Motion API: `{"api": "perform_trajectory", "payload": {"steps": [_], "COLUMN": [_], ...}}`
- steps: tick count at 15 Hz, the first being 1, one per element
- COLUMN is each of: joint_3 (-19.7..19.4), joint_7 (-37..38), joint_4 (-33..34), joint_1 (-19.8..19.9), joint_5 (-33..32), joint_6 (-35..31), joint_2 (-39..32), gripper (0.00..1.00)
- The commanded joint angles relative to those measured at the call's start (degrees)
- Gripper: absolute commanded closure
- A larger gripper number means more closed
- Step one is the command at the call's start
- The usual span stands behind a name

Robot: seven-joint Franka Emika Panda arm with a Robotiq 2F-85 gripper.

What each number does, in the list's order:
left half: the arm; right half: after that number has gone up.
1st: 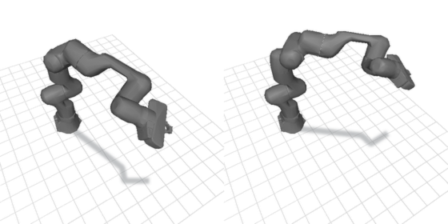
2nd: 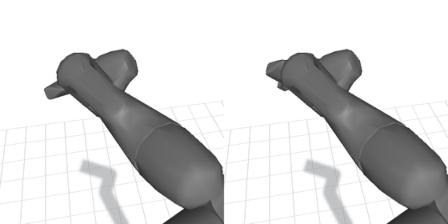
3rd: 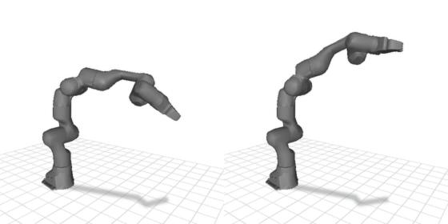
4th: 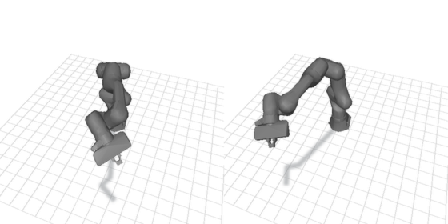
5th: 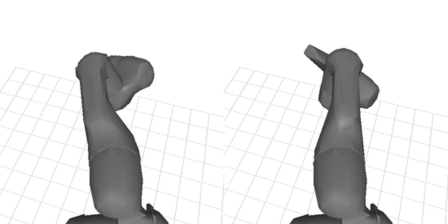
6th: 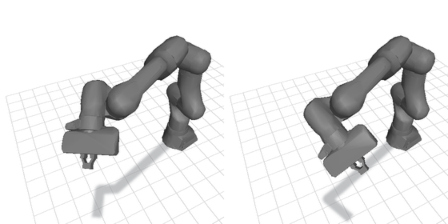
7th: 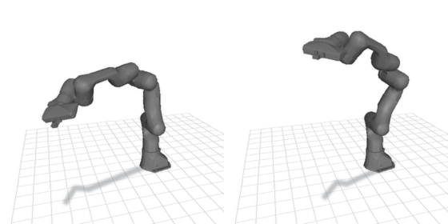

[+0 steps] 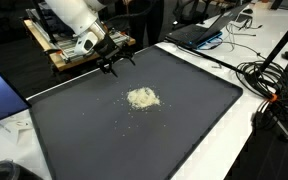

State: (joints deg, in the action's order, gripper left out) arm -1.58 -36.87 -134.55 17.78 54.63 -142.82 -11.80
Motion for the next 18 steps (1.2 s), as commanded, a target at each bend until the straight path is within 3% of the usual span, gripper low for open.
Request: {"api": "perform_trajectory", "payload": {"steps": [1,4,10,14,18], "joint_3": [-0.97,-0.95,-1.17,-1.05,0.27], "joint_7": [8.24,17.1,40.53,54.72,61.42], "joint_4": [-5.88,-6.56,-4.63,-1.41,4.24], "joint_1": [-5.89,-9.51,-13.12,-15.45,-18.01], "joint_5": [-0.77,-8.04,-37.13,-55.69,-67.08], "joint_6": [-7.37,-11.29,-10.11,-4.49,2.64], "joint_2": [7.23,9.35,8.95,9.77,9.07], "gripper": [0.0,0.0,0.0,0.0,0.0]}}
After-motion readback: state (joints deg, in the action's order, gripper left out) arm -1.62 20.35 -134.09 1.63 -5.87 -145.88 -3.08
